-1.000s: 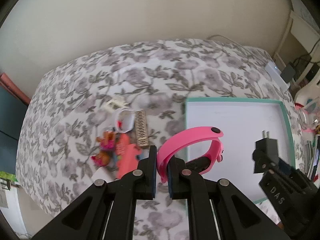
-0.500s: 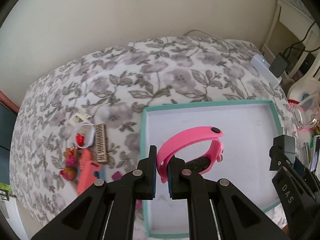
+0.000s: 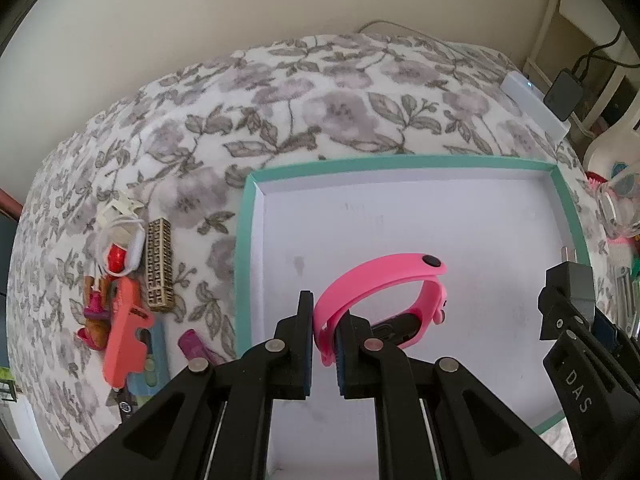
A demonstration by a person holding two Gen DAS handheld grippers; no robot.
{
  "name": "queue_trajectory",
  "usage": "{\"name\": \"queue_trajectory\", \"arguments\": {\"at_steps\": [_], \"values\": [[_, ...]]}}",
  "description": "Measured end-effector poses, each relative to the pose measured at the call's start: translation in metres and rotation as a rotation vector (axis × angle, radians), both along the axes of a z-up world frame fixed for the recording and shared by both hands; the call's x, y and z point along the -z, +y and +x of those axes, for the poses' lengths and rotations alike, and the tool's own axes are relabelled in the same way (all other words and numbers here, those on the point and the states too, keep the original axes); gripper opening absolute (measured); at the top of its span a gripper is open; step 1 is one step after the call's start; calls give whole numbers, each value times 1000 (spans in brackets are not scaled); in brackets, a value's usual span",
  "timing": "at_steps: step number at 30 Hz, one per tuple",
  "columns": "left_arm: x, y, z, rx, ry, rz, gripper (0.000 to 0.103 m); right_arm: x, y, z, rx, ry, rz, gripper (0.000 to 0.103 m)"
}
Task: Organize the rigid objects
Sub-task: 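Carry the pink band with the left tool while the right tool carries the charger into the tray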
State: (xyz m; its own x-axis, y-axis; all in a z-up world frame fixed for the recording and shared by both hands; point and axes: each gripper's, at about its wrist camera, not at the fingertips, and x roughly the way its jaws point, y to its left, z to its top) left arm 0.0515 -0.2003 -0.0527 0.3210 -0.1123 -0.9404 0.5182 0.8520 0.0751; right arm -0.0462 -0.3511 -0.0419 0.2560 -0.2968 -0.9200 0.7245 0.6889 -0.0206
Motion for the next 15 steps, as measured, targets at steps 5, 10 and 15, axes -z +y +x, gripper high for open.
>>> {"name": "queue_trajectory", "arguments": {"at_steps": [5,10,15], "values": [[10,-1,0,2,22,6,10,7,1,1,-8,22,0,44],[17,-1,1,0,32,17,11,12,1,2,-10,38,3,44],[22,-1,0,1,39,24,11,19,3,2,-18,59,10,44]]}}
